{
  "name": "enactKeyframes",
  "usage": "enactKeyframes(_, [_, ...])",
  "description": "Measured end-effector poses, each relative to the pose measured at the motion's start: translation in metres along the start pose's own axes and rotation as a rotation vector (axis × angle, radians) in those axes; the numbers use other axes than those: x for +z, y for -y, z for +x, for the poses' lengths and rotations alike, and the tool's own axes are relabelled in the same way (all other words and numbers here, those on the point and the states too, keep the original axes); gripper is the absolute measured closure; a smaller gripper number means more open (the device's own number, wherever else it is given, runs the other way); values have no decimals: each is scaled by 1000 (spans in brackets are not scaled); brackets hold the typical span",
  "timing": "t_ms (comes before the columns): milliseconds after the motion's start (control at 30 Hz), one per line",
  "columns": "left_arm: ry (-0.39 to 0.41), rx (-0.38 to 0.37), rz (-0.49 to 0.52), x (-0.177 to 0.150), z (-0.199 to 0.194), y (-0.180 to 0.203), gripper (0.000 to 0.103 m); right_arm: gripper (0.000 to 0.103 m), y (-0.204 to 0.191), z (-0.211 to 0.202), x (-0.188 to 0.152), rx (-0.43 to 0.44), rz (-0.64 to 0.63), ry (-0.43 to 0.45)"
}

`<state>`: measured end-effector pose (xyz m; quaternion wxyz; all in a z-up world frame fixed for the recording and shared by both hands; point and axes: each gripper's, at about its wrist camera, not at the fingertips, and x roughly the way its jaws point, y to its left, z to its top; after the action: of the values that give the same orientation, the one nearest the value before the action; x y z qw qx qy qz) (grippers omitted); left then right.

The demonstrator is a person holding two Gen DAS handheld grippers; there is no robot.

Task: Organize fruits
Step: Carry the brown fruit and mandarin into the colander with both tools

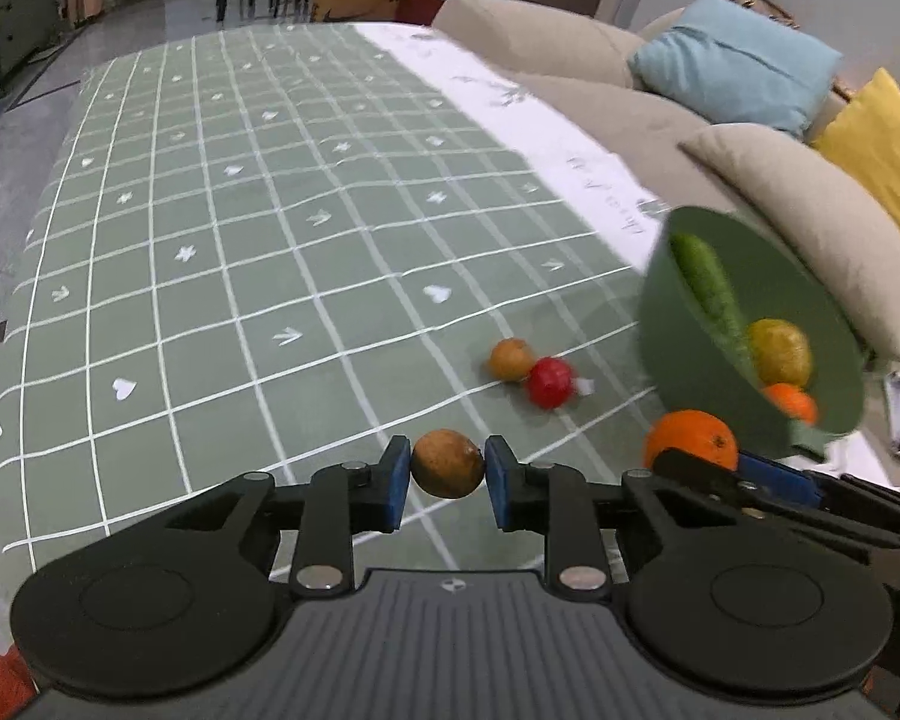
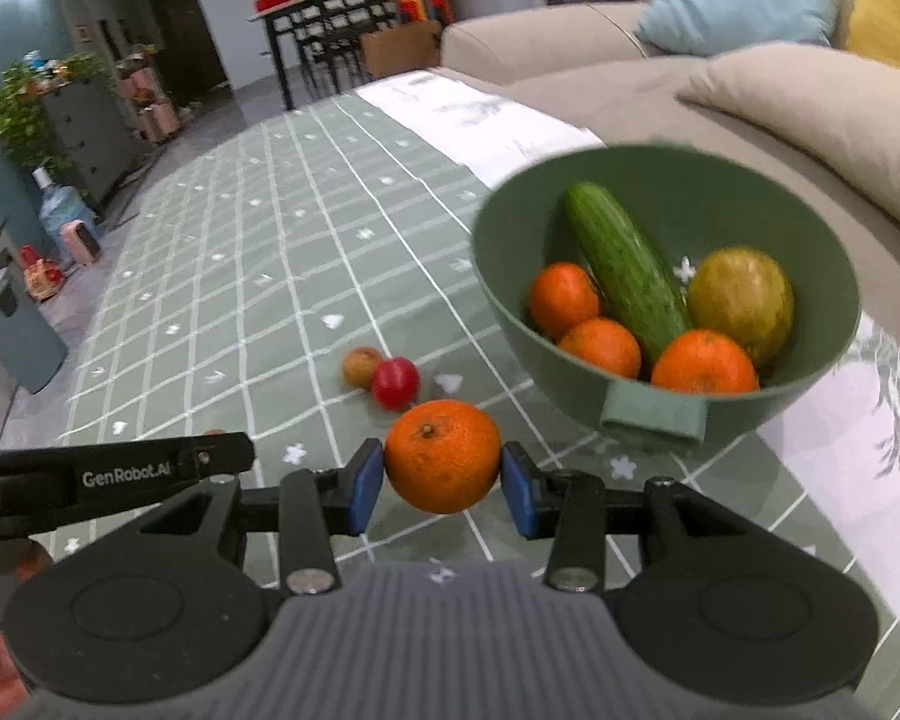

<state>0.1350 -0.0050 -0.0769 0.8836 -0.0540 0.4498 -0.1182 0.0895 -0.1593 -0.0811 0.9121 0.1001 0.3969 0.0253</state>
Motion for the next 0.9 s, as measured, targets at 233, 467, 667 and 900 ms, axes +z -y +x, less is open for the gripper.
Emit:
enactKeyframes(233, [33,-93,32,17,-23,36,73,64,14,-36,15,31,-44,60])
enactKeyframes(467, [44,-150,132,36,-20,81,73,64,46,-56,36,31,-135,84])
enactKeyframes(667, [36,-168,212,49,-2,115,74,64,73,-49,60,-29,-246,73])
enactKeyframes(900, [1,-156,289,58,23,140,74,64,96,-23,81,-68,-304,50])
